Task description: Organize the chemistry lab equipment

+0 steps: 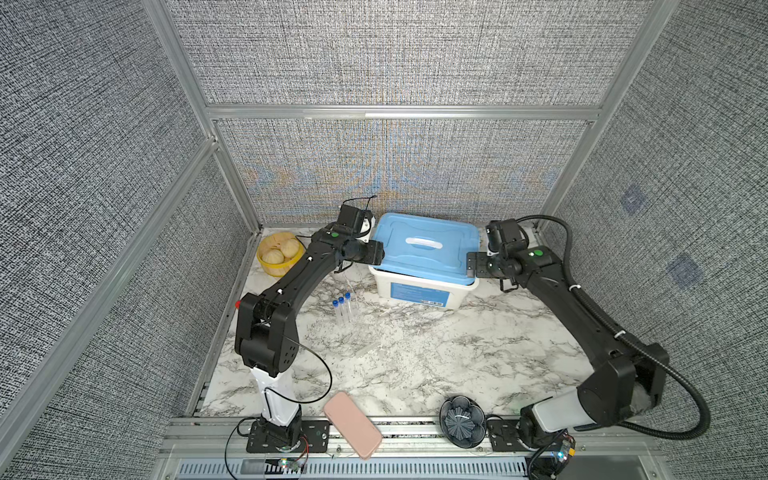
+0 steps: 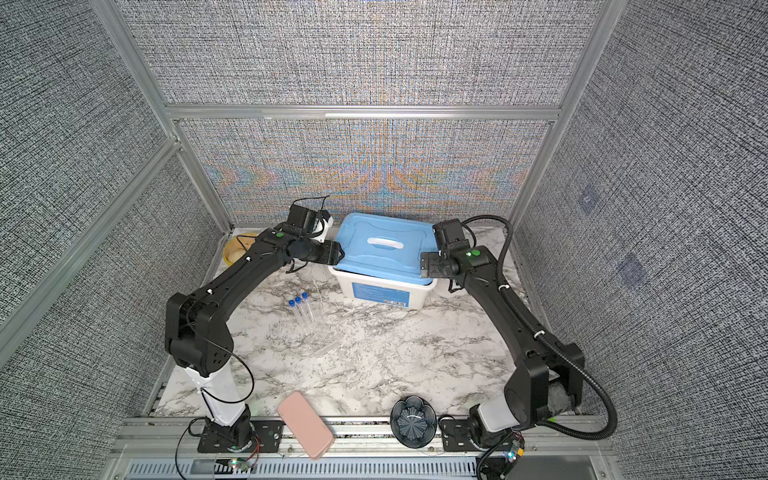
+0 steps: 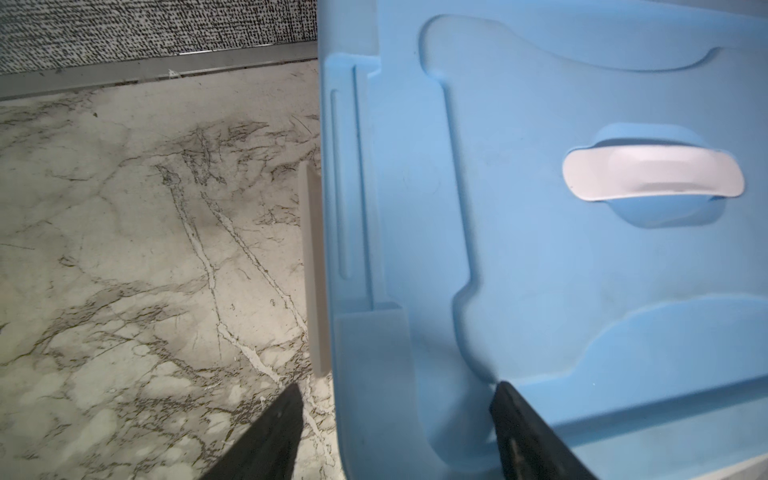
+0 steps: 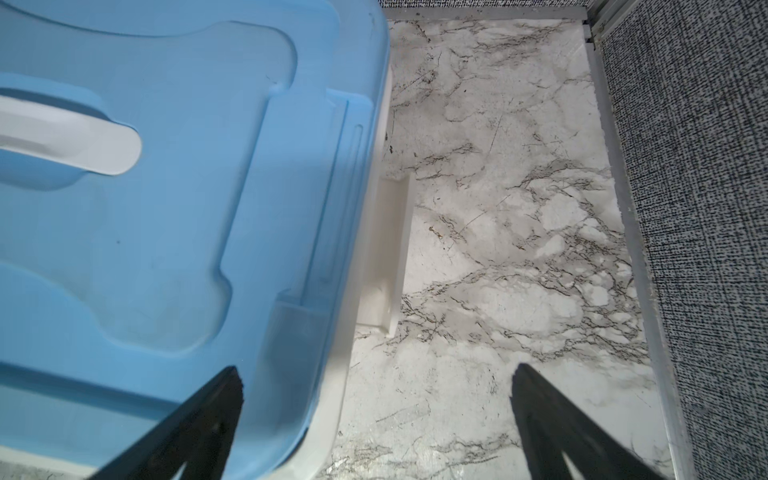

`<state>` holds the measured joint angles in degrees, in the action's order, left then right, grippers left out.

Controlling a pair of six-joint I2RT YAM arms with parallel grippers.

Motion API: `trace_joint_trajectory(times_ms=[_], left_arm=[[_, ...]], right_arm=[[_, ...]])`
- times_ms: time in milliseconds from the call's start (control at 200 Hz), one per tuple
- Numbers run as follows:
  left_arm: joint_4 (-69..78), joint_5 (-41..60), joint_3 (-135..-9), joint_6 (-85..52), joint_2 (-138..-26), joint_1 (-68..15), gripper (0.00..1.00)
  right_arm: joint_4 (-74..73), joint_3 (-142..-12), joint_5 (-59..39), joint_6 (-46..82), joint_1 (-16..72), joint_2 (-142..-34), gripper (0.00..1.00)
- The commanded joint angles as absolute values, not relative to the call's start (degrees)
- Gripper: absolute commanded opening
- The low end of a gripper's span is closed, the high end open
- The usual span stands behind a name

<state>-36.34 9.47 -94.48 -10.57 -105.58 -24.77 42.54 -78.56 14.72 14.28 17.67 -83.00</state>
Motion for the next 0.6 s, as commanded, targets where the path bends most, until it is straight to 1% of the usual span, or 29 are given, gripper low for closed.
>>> trace_joint_trajectory(times_ms=[0, 320, 510, 595], left_arm=[[-44.3, 7.4, -93.5, -7.8, -105.3, -24.9, 0.72], [-44.0, 11.1, -91.9, -7.5, -105.4, -25.0, 0.71], [-42.5, 13.7, -90.4, -6.2, -104.3, -25.5, 0.7], [-42.8, 14.3, -90.3, -5.4, -104.2, -25.6, 0.7]], right_arm=[[36.9, -75.4, 15.4, 12.5, 17.8, -80.5, 0.99], [36.0, -75.2, 20.2, 12.9, 18.5, -79.3, 0.99], [37.8, -81.2, 14.1, 15.1, 18.5, -84.2, 0.99], [38.3, -82.0, 12.8, 16.0, 18.6, -86.4, 0.99]])
